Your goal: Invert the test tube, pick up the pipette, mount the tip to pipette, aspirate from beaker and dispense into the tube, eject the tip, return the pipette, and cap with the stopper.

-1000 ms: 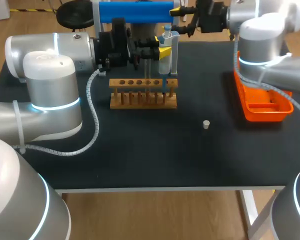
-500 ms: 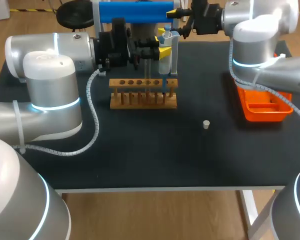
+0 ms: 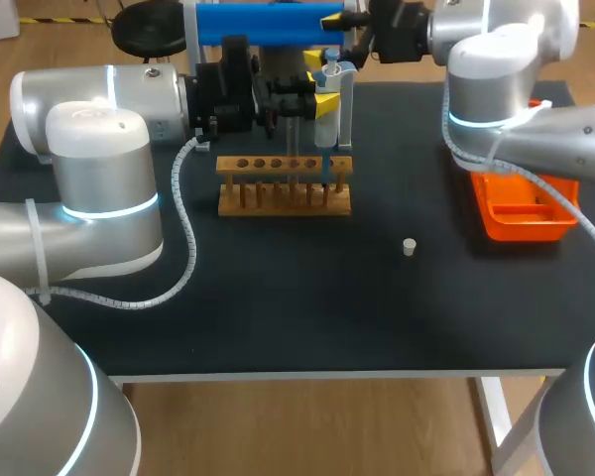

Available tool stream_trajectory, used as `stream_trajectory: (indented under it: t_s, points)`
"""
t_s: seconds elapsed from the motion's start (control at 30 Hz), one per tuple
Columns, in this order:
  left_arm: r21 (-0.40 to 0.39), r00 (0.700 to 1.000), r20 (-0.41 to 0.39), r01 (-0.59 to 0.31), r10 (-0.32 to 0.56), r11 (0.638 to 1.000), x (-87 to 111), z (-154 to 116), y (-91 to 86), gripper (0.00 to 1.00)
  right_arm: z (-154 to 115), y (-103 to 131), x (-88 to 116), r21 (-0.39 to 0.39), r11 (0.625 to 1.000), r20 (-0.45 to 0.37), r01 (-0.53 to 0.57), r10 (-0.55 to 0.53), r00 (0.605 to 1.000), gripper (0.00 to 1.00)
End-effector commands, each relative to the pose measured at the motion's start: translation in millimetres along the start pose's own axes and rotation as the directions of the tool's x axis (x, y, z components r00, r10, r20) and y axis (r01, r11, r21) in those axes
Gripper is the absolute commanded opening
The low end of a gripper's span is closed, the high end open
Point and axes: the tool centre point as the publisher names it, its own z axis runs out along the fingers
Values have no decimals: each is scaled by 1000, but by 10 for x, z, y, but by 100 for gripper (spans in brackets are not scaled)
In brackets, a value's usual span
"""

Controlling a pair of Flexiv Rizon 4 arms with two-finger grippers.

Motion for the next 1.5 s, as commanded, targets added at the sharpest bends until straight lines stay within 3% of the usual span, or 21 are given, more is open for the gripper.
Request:
stream_trajectory:
  t_s: [0.03, 0.97, 1.2, 1.5]
  points:
    - [5, 1000, 2, -2, 2, 1000, -1, 12, 10, 0, 68, -13, -48, -10, 1000, -8, 13, -13, 1000, 100]
    - [5, 1000, 2, -2, 2, 1000, -1, 12, 10, 0, 68, -13, -48, -10, 1000, -8, 13, -13, 1000, 100]
    - [-49, 988, 153, 27, -19, 998, -64, -425, 104, 0, 68, -13, -48, -10, 1000, -8, 13, -13, 1000, 100]
    - [-101, 943, 333, 49, -12, 994, -255, -1082, 183, 0, 68, -13, -48, -10, 1000, -8, 13, -13, 1000, 100]
